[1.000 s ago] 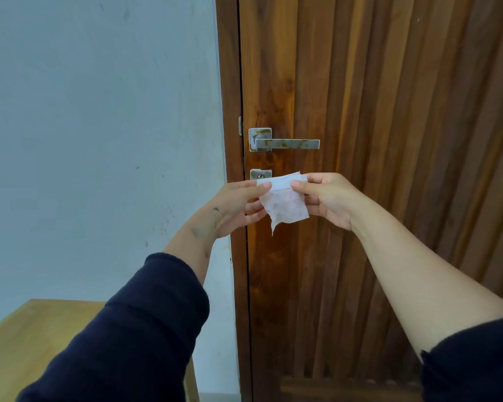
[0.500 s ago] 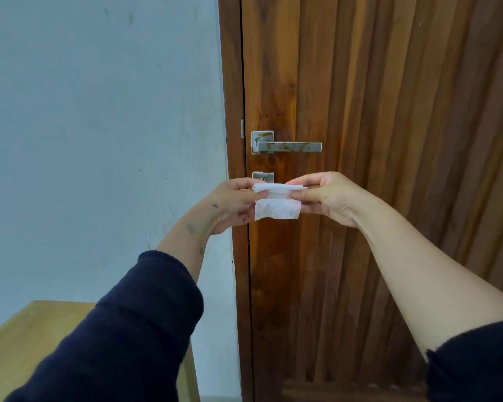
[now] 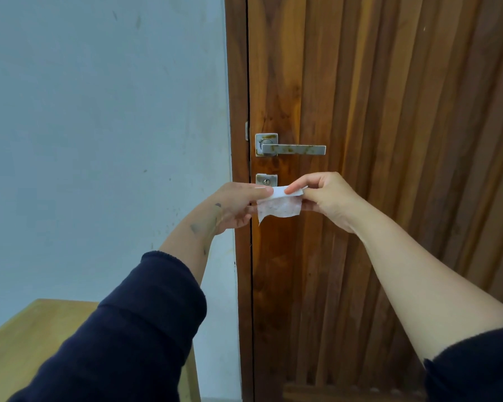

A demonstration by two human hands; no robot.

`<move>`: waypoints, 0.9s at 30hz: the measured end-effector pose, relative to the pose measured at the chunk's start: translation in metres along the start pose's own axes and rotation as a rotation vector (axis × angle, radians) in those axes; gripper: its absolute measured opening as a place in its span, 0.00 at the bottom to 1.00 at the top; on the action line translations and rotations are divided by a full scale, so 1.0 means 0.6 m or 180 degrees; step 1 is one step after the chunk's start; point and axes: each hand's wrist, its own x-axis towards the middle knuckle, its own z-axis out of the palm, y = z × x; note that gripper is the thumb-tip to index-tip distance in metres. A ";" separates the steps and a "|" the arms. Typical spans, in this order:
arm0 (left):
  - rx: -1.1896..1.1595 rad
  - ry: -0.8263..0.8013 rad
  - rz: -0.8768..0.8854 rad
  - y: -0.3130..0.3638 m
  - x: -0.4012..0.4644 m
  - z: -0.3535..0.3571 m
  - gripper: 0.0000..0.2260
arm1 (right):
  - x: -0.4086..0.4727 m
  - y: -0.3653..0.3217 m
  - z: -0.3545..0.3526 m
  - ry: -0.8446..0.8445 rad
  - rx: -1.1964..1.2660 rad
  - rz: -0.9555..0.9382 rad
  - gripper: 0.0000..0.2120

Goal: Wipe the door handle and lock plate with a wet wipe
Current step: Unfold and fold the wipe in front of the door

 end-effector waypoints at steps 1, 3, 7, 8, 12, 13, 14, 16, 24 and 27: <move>0.0063 0.0093 0.0080 -0.001 0.002 -0.001 0.07 | -0.001 -0.001 0.000 -0.0072 0.0104 0.0088 0.14; 0.0114 0.0214 0.0275 -0.001 0.003 -0.002 0.03 | -0.003 -0.003 -0.004 -0.0247 0.0375 0.0277 0.12; 0.0166 0.0286 0.0709 0.005 -0.004 0.000 0.03 | -0.002 -0.001 -0.011 -0.0477 0.0890 0.0681 0.11; 0.0199 0.0269 0.0808 0.008 -0.006 0.001 0.04 | 0.000 0.000 -0.013 -0.0509 0.0781 0.0723 0.13; 0.0412 0.0227 0.1108 0.012 -0.012 0.003 0.04 | 0.004 0.002 -0.012 -0.0588 0.0441 0.0806 0.17; 0.0445 0.0239 0.1128 0.011 -0.011 0.003 0.04 | 0.003 0.003 -0.013 -0.0599 0.0463 0.0842 0.16; 0.0433 0.0241 0.1114 0.011 -0.010 0.003 0.02 | 0.003 0.002 -0.013 -0.0596 0.0465 0.0869 0.15; 0.0312 0.0182 0.0980 0.009 -0.009 -0.001 0.02 | 0.002 0.000 -0.014 -0.0543 0.0333 0.0850 0.13; -0.0526 -0.0465 -0.0348 0.016 -0.014 0.002 0.27 | 0.000 -0.005 0.000 0.0167 -0.0438 -0.0232 0.06; -0.0688 -0.0313 -0.0383 0.022 -0.013 0.004 0.20 | 0.000 -0.004 0.008 0.0368 -0.0667 -0.0739 0.07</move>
